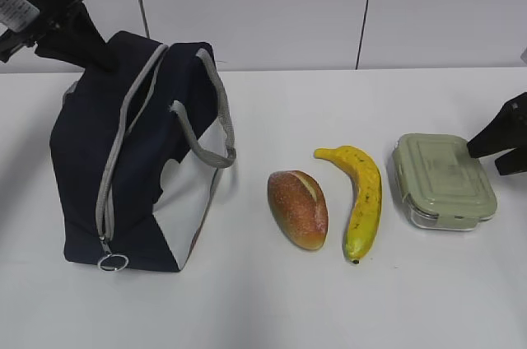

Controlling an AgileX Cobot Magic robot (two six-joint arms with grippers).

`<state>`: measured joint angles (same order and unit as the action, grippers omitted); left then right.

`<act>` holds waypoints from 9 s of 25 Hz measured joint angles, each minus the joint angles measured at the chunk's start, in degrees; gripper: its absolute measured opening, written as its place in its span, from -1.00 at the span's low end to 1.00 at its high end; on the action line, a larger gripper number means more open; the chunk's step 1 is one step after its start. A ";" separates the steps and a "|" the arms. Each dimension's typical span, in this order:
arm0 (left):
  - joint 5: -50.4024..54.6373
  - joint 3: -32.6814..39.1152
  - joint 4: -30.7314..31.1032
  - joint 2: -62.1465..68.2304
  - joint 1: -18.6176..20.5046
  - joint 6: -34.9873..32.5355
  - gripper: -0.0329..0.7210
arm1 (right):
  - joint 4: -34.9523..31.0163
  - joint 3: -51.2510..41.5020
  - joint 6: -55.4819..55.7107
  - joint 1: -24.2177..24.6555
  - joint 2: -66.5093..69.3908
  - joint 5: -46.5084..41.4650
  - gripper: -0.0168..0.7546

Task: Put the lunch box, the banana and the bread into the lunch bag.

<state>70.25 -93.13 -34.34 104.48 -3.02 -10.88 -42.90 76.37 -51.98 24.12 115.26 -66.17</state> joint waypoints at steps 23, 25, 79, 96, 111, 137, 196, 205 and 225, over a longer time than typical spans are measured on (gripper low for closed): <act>0.05 0.00 0.00 0.00 0.00 -0.05 -0.91 | -12.96 1.23 -7.84 1.37 10.62 -2.95 0.11; 0.05 0.00 0.00 0.00 0.00 -0.05 -0.91 | -13.24 1.45 -7.84 1.36 10.62 -3.23 0.03; -0.41 0.00 -8.82 0.00 0.00 -0.05 -0.91 | -14.31 6.74 16.40 -18.23 -9.58 -1.34 -0.04; -0.24 0.00 -9.06 0.00 0.00 -0.05 -0.91 | -16.47 24.36 26.04 -36.25 -4.51 -3.73 -0.04; -0.24 0.00 -9.93 0.00 0.00 -0.05 -0.91 | -6.46 26.94 29.11 -41.17 2.21 10.20 -0.04; -0.42 0.00 -10.69 0.00 0.04 -0.05 -0.91 | -1.11 34.50 36.26 -51.84 14.68 19.00 -0.04; -0.31 0.00 -6.81 0.00 0.04 -0.05 -0.91 | 42.90 5.45 58.32 -40.68 -8.20 5.43 0.16; -0.28 0.00 -6.76 0.00 0.06 -0.05 -0.91 | 42.90 0.86 68.81 -40.68 -5.48 17.72 0.54; -0.28 0.00 -6.76 0.00 0.06 -0.05 -0.91 | 45.24 4.07 70.78 -40.68 2.27 18.74 -0.17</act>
<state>69.97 -93.13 -41.10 104.48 -2.96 -10.93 2.34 80.43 18.80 -16.56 117.53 -47.42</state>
